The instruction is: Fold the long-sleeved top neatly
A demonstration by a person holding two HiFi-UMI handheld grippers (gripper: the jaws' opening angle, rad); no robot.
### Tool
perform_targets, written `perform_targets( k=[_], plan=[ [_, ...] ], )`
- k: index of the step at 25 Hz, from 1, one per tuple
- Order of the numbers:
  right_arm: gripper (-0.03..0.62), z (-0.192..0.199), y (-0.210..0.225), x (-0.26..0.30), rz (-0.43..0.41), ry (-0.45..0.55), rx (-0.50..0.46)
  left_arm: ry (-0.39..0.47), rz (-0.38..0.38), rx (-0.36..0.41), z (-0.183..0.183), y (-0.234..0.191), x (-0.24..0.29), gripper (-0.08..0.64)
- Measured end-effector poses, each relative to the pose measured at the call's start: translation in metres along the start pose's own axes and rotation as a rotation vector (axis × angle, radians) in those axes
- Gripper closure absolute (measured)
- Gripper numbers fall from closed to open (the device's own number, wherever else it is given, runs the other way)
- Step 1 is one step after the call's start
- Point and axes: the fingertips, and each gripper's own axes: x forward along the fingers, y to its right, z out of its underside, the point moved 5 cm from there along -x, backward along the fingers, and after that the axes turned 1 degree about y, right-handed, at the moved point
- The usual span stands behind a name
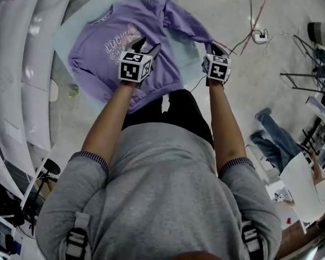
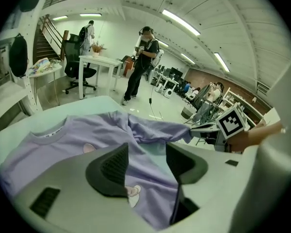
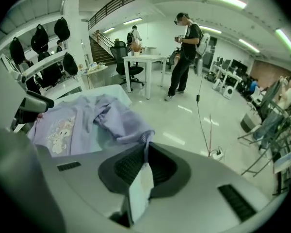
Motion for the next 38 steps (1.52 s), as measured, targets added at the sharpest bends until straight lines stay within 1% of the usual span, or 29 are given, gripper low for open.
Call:
perform_targets(
  k=[3, 6, 10, 15, 23, 26, 30, 38],
  plan=[
    [0.558, -0.034, 0.025, -0.008, -0.005, 0.043, -0.049, 0.05, -0.029, -0.016, -0.019, 0.001, -0.008, 0.291],
    [0.557, -0.061, 0.038, -0.012, -0.044, 0.062, -0.122, 0.09, -0.067, -0.02, -0.033, 0.009, -0.014, 0.291],
    [0.557, -0.078, 0.058, -0.018, -0.071, 0.08, -0.234, 0.131, -0.109, -0.024, -0.047, 0.03, -0.022, 0.291],
    [0.557, -0.101, 0.085, -0.017, -0.112, 0.12, -0.342, 0.181, -0.172, -0.047, -0.06, 0.052, -0.026, 0.29],
    [0.556, -0.149, 0.124, -0.01, -0.149, 0.183, -0.486, 0.246, -0.255, -0.066, -0.078, 0.078, -0.031, 0.29],
    [0.557, -0.171, 0.125, -0.011, -0.172, 0.211, -0.538, 0.266, -0.28, -0.066, -0.084, 0.087, -0.034, 0.29],
    [0.558, -0.189, 0.116, -0.02, -0.199, 0.254, -0.599, 0.3, -0.315, -0.057, -0.095, 0.095, -0.044, 0.29],
    [0.565, -0.211, 0.077, -0.046, -0.227, 0.323, -0.73, 0.35, -0.334, -0.031, -0.113, 0.093, -0.064, 0.29]
  ],
)
